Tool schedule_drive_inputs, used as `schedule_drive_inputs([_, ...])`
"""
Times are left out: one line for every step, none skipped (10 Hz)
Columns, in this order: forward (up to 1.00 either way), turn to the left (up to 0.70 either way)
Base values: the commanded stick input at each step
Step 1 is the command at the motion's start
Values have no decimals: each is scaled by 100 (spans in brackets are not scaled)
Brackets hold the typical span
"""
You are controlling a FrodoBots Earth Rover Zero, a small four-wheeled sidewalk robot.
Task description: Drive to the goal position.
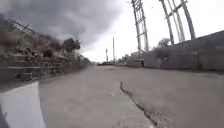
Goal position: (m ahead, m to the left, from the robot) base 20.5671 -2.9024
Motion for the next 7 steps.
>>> schedule_drive_inputs([85, 22])
schedule_drive_inputs([85, 6])
schedule_drive_inputs([85, 0])
schedule_drive_inputs([85, 0])
schedule_drive_inputs([85, 0])
schedule_drive_inputs([85, 0])
schedule_drive_inputs([85, 0])
